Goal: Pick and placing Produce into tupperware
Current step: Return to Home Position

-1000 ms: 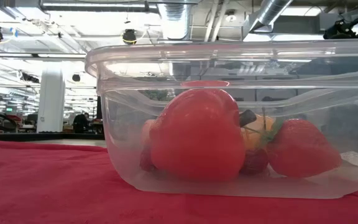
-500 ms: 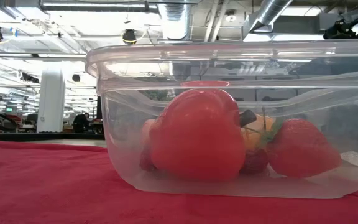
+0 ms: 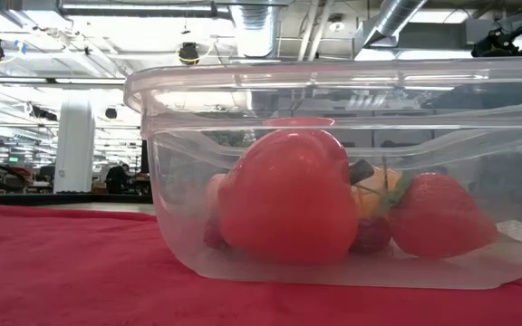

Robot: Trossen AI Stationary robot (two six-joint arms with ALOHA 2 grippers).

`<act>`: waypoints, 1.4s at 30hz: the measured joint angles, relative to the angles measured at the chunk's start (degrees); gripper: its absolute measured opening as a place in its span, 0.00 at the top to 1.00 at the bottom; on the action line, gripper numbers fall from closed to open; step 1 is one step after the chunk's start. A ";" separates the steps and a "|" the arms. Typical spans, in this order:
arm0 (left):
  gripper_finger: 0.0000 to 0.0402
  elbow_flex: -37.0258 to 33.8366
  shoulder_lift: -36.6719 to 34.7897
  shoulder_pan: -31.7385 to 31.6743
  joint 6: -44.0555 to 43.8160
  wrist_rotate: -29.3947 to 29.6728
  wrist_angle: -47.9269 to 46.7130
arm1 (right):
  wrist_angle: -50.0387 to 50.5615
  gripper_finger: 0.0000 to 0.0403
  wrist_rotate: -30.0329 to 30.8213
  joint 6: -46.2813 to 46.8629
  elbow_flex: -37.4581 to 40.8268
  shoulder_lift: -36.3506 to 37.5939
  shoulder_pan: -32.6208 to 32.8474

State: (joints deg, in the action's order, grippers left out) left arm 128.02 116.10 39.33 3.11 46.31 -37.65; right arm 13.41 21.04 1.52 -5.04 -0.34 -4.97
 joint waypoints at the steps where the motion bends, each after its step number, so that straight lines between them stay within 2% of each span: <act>1: 1.00 0.01 -0.24 0.03 3.54 -5.54 5.11 | -0.01 0.70 0.00 0.00 0.00 -0.01 0.01; 4: 1.00 0.12 -0.17 -1.77 11.39 -24.55 13.06 | -0.02 0.70 0.00 0.00 0.00 -0.01 0.00; 8: 1.00 -0.04 1.61 -9.09 12.58 -41.11 18.76 | 0.02 0.70 0.00 0.00 0.00 -0.02 0.00; 10: 1.00 -0.18 2.13 -12.86 11.13 -49.68 17.49 | -0.08 0.70 -0.01 0.00 0.00 0.06 0.04; 12: 1.00 -0.31 2.25 -16.33 9.63 -53.72 15.68 | -0.04 0.70 0.01 0.00 0.00 -0.18 0.00; 14: 1.00 -1.67 1.91 -19.04 8.74 -52.64 16.38 | -0.09 0.70 -0.02 0.00 0.00 -0.02 0.01; 16: 1.00 -3.54 1.87 -21.14 7.77 -48.62 16.99 | -0.06 0.70 0.00 0.00 0.00 -0.11 0.03; 18: 1.00 -5.70 2.24 -23.36 7.02 -49.89 20.17 | -0.09 0.70 0.00 0.00 0.00 -0.07 0.04; 21: 1.00 -11.96 2.14 -25.98 6.73 -58.92 36.31 | -0.09 0.70 0.00 0.00 0.00 -0.07 0.04; 23: 1.00 -17.02 2.05 -26.74 5.47 -62.27 48.46 | -0.09 0.70 0.01 0.01 0.00 -0.07 0.04; 25: 1.00 -21.42 2.05 -27.33 5.07 -61.64 56.41 | -0.09 0.70 0.00 0.00 0.00 -0.07 0.04; 29: 1.00 -27.85 1.07 -28.69 6.48 -54.74 62.01 | -0.09 0.70 0.00 0.00 0.00 -0.07 0.04; 31: 1.00 -32.23 0.18 -29.98 5.00 -54.40 65.45 | -0.11 0.70 0.00 0.00 0.00 -0.07 0.04; 33: 1.00 -38.12 0.11 -31.33 2.05 -57.98 75.34 | -0.11 0.70 0.00 0.00 0.00 -0.07 0.04; 36: 1.00 -49.39 0.14 -32.58 -0.94 -62.18 95.55 | -0.11 0.70 0.00 0.00 0.00 -0.07 0.04; 39: 1.00 -59.44 0.02 -32.29 -0.68 -59.04 110.38 | -0.11 0.70 0.00 0.00 0.00 -0.07 0.04; 42: 1.00 -66.97 -1.11 -31.94 -1.82 -54.82 114.93 | -0.11 0.70 0.00 0.00 0.00 -0.07 0.04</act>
State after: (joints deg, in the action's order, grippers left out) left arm 61.06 114.99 7.40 1.29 -8.51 77.28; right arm 13.30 21.04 1.52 -5.04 -0.40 -4.93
